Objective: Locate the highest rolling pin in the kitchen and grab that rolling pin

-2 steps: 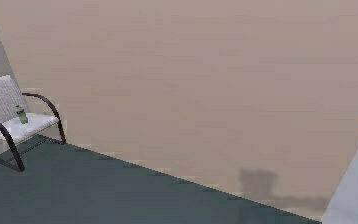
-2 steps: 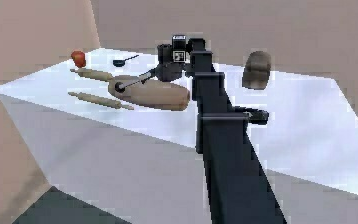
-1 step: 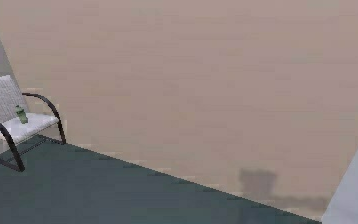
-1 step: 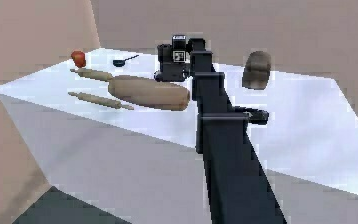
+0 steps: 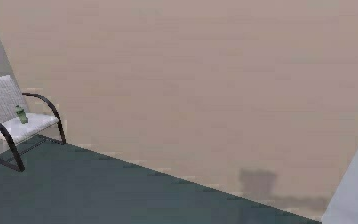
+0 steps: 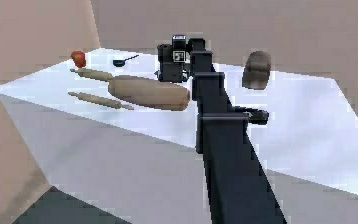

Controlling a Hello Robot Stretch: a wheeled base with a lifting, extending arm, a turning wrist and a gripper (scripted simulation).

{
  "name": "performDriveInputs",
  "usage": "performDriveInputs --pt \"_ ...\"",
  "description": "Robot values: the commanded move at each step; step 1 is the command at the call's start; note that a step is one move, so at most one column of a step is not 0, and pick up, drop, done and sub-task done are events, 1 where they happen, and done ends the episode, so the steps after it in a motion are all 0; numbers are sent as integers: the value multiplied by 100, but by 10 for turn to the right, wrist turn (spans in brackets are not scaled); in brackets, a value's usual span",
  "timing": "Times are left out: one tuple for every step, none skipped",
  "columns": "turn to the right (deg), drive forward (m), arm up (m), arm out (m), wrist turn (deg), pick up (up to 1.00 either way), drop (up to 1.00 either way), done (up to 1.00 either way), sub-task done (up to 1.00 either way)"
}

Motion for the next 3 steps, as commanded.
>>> performDriveInputs --pt "0 0 -12 0 0 0 0 0 0" --pt "0 0 0 0 0 100 0 0 0" --pt "0 0 10 0 0 0 0 0 0"
